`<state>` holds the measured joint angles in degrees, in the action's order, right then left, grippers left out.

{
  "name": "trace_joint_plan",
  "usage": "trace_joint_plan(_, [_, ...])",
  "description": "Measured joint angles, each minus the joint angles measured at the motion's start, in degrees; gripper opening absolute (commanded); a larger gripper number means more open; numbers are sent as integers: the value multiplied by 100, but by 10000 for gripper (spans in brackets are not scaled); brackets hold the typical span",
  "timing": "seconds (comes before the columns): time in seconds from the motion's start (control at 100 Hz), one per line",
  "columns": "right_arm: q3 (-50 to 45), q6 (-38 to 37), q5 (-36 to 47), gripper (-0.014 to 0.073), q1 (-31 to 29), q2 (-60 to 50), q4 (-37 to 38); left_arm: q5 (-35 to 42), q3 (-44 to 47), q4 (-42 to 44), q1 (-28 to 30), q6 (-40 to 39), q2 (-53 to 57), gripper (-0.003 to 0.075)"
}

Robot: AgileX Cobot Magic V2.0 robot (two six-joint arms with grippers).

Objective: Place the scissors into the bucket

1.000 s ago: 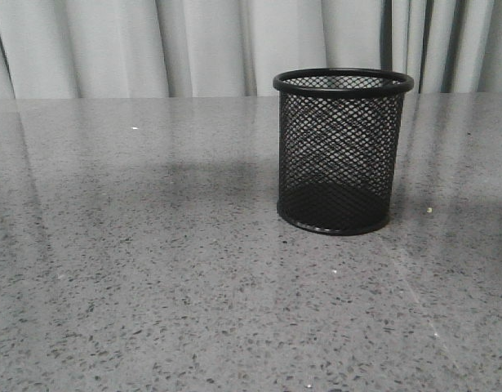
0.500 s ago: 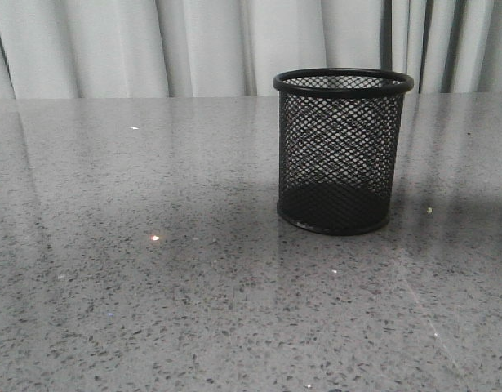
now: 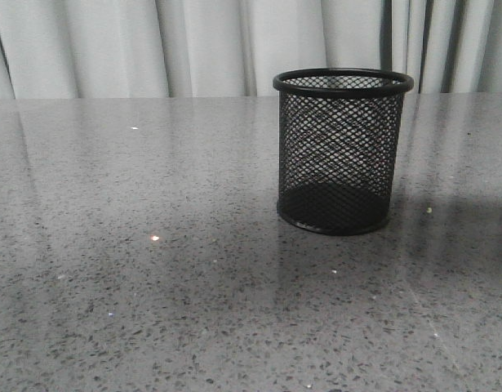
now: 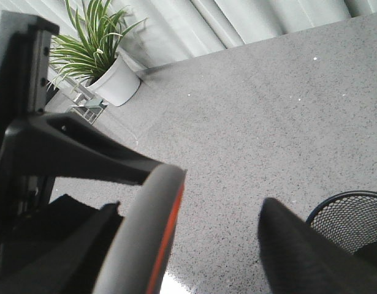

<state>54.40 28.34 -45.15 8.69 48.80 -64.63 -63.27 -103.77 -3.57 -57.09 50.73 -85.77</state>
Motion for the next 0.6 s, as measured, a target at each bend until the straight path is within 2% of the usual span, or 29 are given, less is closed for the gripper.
trace_joint_plan(0.15, [0,0,0,80,13,0,-24,0,0,0,-23,-4,0,15])
trace_joint_plan(0.22, [9,0,0,0,13,0,-53,0,0,0,-23,-4,0,69])
trace_joint_plan(0.29, [9,-26,0,-64,17,0,-109,24,0,0,-23,-4,0,155])
trace_joint_plan(0.46, [9,-28,0,-73,17,0,-13,24,-77,-29,-23,-4,0,432])
trace_joint_plan(0.51, [9,-24,18,-73,17,0,40,35,-136,-57,-23,-4,0,468])
trace_joint_plan(0.6, [9,-14,61,-73,17,17,134,36,-255,-53,-23,-141,36,471])
